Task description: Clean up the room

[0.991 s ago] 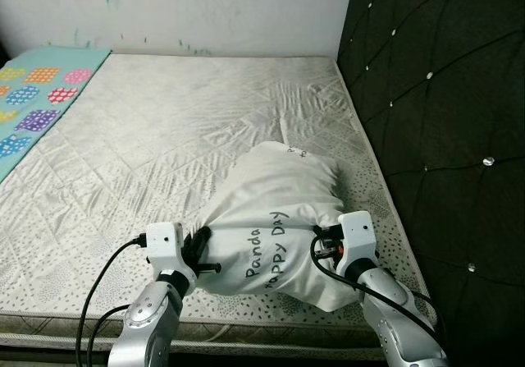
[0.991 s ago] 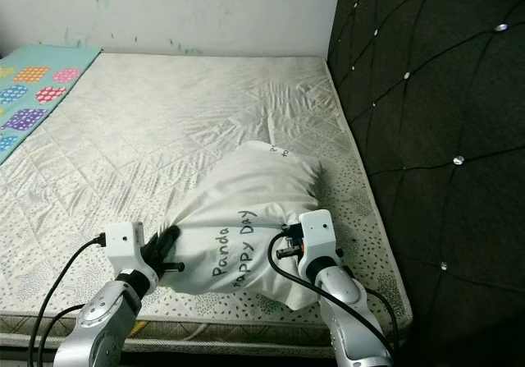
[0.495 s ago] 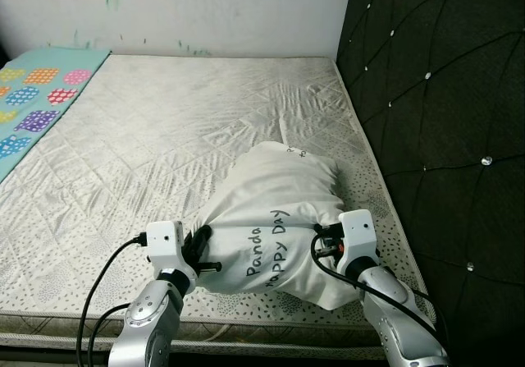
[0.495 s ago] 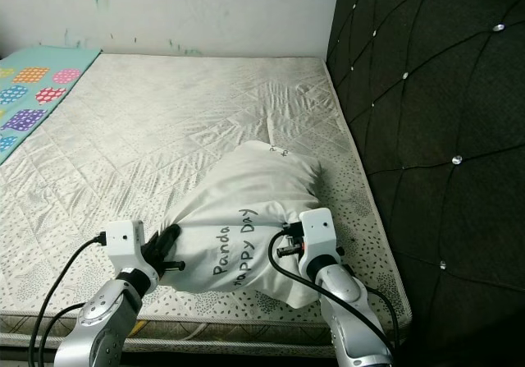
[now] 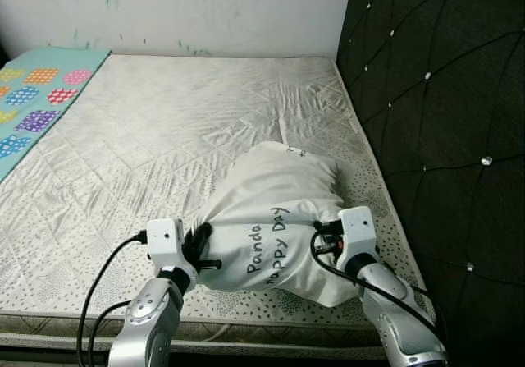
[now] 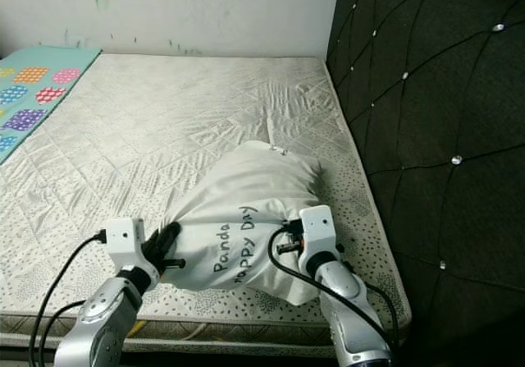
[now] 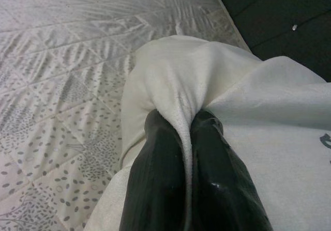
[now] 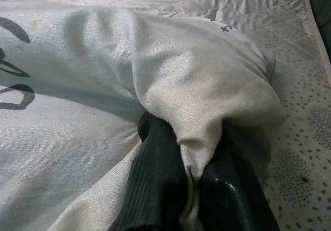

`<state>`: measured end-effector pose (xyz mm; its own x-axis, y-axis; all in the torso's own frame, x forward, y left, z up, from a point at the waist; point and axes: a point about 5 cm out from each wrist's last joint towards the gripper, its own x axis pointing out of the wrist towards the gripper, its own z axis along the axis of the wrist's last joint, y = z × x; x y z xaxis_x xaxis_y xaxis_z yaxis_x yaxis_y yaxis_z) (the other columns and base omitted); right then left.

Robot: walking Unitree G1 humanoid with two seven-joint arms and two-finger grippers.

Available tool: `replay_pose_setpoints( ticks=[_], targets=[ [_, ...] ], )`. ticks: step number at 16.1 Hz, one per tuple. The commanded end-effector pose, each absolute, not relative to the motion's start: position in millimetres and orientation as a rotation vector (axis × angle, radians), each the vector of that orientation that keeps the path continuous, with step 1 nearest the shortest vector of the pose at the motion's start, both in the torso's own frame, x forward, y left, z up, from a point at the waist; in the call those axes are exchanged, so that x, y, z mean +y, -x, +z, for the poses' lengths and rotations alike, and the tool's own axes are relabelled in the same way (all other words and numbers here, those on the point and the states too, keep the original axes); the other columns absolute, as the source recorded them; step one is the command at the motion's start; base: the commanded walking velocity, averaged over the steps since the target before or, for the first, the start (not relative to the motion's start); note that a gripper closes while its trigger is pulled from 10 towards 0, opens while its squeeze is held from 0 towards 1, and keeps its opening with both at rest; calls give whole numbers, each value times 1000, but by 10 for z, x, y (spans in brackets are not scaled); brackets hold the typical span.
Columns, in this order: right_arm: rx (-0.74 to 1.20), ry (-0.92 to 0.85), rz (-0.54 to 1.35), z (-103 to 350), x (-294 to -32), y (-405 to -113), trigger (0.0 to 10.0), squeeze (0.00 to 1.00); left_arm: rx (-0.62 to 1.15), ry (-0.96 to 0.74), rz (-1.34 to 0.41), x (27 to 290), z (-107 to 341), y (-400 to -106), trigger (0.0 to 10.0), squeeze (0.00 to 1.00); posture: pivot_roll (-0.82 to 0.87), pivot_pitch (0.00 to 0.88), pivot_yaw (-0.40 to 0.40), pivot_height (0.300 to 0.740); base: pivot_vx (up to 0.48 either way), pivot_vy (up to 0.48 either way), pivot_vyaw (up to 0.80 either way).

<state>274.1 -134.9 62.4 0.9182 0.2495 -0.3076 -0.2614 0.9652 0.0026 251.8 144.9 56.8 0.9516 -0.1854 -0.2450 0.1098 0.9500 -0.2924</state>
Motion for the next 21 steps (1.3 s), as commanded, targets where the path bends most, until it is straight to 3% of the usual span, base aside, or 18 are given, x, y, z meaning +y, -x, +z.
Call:
replay_pose_setpoints(
  ticks=[1,9,17,21],
  targets=[
    [235,58,167,784,-1525,-2850,10000,0,205,245,-62,1679,678,-2554,10000,0,-123,0,5,740,0,0,0],
    [235,59,166,792,-1527,-2865,10000,0,205,241,-57,1679,681,-2563,10000,0,-124,0,6,740,0,322,0],
    [236,62,167,790,-1525,-2867,10000,0,192,227,-83,1658,698,-2570,10000,0,-125,0,6,740,0,0,0],
    [235,64,167,792,-1527,-2869,10000,0,192,230,-89,1649,698,-2571,10000,0,-128,0,6,740,0,-295,0]
  ],
)
